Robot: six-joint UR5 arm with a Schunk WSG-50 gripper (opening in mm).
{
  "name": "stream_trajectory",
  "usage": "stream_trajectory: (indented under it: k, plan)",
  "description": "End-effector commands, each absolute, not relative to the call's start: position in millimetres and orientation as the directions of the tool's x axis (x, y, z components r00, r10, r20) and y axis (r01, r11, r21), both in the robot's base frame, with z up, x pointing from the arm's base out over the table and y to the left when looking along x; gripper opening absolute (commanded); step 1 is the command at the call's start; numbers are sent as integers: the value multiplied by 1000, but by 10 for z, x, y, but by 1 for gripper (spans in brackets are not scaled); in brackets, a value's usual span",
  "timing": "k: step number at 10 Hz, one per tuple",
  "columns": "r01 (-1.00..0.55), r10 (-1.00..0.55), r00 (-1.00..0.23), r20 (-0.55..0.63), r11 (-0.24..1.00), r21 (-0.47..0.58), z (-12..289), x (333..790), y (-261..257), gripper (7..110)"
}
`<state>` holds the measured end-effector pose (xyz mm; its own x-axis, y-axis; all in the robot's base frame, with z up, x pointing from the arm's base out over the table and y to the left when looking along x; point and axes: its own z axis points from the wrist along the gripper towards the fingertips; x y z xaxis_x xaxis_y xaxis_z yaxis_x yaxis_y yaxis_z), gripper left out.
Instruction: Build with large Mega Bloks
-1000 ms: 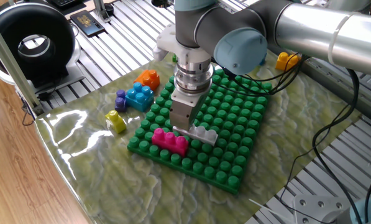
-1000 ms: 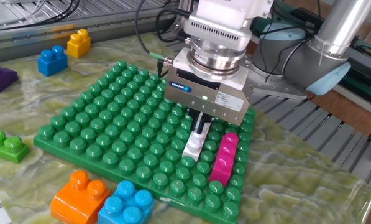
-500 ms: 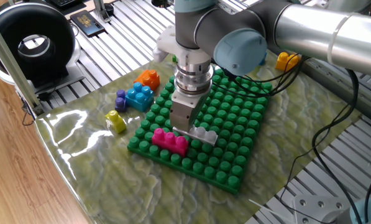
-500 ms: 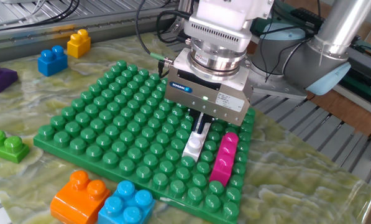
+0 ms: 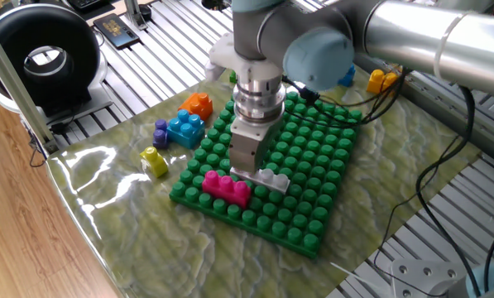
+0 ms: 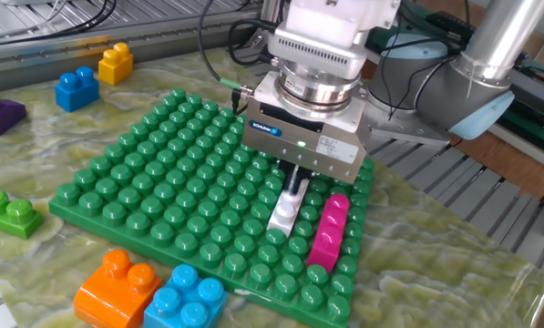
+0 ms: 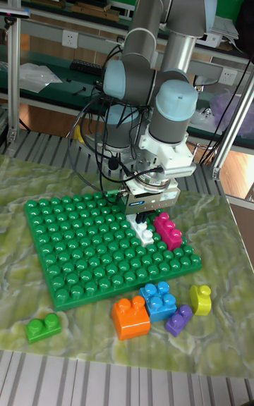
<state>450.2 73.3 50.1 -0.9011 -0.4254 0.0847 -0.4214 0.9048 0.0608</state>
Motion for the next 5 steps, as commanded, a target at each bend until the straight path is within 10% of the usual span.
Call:
stream_trajectory:
  k: [1, 5]
  plan:
    - [-420, -426, -898, 105, 904, 81, 600, 4478, 701, 7]
    - [-414, -417, -901, 122, 909, 51, 1084, 4608, 805, 7]
